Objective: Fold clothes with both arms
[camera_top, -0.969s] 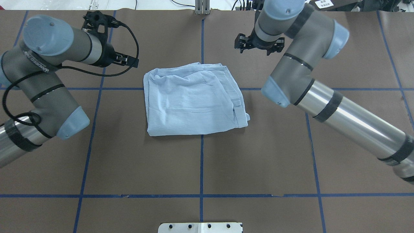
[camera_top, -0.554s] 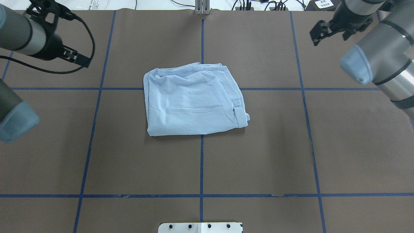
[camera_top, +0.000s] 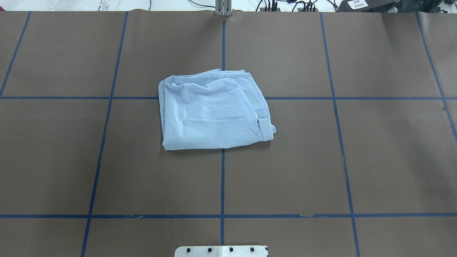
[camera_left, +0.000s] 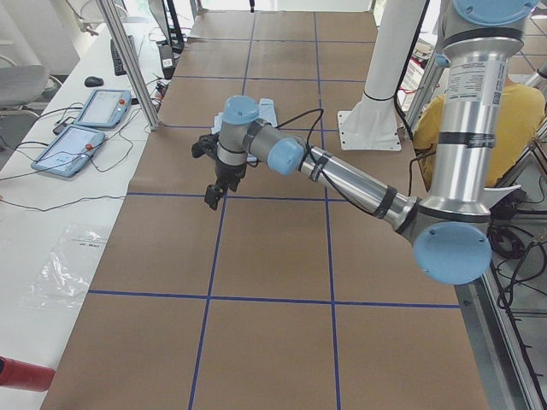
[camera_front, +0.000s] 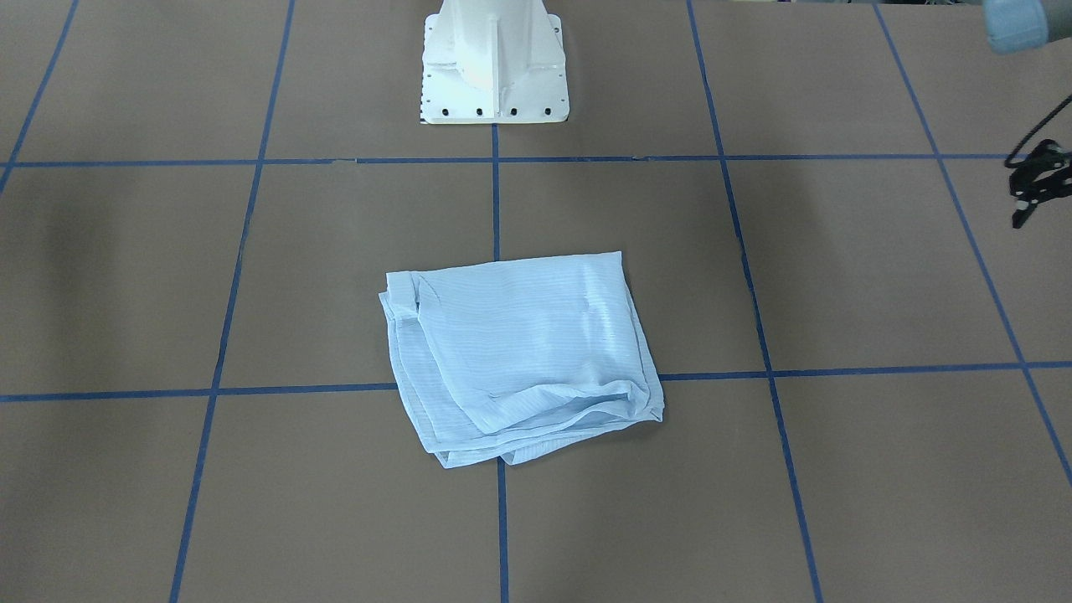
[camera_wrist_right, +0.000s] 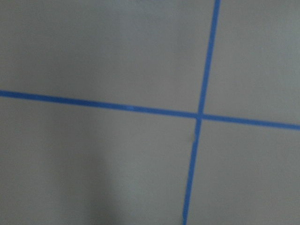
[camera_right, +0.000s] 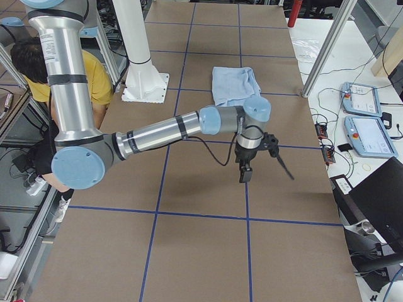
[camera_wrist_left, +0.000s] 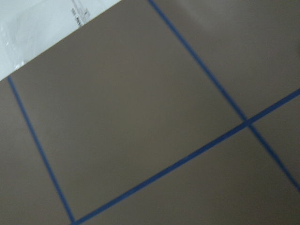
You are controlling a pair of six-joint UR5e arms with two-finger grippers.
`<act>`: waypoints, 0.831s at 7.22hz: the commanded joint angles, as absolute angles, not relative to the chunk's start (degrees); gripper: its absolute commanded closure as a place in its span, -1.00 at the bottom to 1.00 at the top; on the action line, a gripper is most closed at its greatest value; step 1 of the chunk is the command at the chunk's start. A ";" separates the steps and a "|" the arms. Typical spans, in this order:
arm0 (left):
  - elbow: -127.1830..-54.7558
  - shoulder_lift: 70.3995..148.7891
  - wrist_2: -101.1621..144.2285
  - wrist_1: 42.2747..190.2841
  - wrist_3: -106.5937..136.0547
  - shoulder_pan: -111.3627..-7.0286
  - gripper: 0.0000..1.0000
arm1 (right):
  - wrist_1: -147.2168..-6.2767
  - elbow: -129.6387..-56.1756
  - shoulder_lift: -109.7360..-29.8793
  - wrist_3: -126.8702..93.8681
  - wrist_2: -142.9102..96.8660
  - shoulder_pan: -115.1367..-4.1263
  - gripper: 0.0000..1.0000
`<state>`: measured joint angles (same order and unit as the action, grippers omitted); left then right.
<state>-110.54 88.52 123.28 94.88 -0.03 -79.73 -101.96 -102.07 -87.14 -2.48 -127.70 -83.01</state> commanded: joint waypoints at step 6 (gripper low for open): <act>-103.02 81.30 132.80 94.49 -0.88 -87.98 -1.00 | -90.09 -102.39 -102.66 -2.29 -131.75 -88.51 -1.00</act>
<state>-104.69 81.82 132.07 95.28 -0.98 -87.90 -90.16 -102.51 -102.54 -2.32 -131.62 -88.45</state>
